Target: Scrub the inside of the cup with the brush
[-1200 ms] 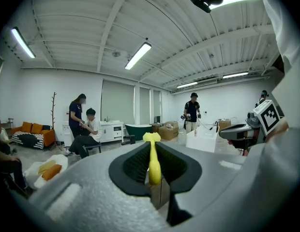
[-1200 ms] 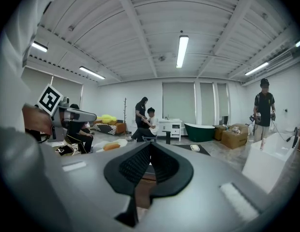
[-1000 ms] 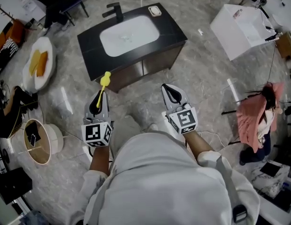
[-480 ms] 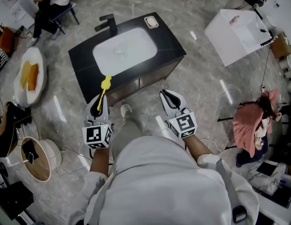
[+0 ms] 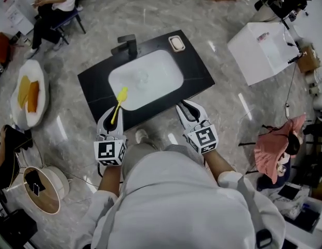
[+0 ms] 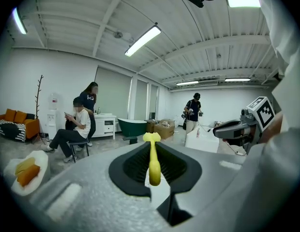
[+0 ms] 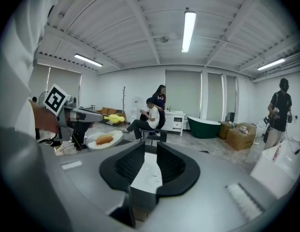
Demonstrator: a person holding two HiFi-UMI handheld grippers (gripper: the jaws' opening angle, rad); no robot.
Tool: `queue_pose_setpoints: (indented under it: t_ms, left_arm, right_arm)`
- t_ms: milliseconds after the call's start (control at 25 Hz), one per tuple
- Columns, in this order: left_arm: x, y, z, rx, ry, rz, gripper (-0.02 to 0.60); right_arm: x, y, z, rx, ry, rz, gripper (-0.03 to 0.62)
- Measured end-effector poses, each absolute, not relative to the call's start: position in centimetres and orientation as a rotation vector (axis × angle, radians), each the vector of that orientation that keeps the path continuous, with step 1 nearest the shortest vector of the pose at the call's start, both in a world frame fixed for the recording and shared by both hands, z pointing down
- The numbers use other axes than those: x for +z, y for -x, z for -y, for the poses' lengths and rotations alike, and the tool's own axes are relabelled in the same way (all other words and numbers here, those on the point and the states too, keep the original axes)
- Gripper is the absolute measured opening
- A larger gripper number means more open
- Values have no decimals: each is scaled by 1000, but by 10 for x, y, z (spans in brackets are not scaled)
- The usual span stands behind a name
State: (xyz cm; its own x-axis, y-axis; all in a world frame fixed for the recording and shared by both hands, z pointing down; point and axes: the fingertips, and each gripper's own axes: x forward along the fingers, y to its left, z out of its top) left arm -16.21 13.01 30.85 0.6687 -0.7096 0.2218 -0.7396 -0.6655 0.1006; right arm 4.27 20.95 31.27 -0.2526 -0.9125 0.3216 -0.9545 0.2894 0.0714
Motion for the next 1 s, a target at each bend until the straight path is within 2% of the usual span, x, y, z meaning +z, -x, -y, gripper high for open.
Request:
queue_pose_setpoints:
  t_ms: [440,1000]
  left_arm:
    - [327,147,-73,275,-2630,1244,37]
    - [339,116,-60,326,-2463,1462,37]
  right_arm:
    - [341,-58,-121,213,-1497,2327,126]
    - [371,-79,-69,198,-1020,2470,203]
